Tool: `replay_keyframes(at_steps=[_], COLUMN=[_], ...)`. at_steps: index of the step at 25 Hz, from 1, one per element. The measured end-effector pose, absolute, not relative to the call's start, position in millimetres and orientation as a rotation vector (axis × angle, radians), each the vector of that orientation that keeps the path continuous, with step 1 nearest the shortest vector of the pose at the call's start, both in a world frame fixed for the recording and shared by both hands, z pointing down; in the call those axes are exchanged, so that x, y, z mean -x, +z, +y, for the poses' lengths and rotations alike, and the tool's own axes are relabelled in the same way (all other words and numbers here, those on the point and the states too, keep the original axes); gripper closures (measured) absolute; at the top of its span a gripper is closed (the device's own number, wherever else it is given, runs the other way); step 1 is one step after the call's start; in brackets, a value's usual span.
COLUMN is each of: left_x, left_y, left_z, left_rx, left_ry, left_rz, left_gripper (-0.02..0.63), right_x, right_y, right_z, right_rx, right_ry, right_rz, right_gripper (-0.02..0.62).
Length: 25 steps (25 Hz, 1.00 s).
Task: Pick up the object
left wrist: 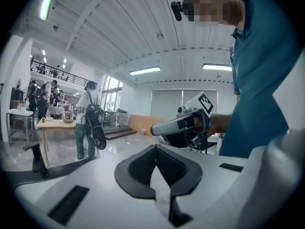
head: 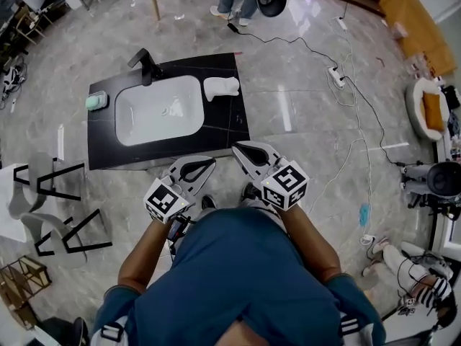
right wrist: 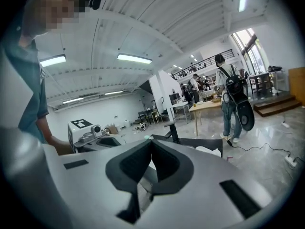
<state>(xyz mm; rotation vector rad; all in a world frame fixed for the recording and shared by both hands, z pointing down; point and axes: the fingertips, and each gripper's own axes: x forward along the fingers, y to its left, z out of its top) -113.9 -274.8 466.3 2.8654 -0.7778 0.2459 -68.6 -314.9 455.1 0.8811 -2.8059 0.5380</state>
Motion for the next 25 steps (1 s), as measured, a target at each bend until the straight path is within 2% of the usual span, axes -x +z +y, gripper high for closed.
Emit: replay_keyframes(at_steps=[7, 12, 25], left_x=[64, 32, 65], left_y=[455, 438, 467], left_z=[-290, -297, -308], left_rx=[-2.781, -2.886, -2.79], left_ry=[0.136, 0.102, 0.119], left_rz=[-0.848, -0.759, -0.842], left_gripper=[0.603, 0.603, 0.603], right_x=[20, 15, 10], right_y=[453, 459, 465], right_z=[-352, -356, -357], right_rx=[-0.93, -0.89, -0.915], right_ry=[0.576, 0.592, 0.61], right_rz=[-2.812, -2.804, -2.769], right_gripper=[0.581, 0.581, 0.581])
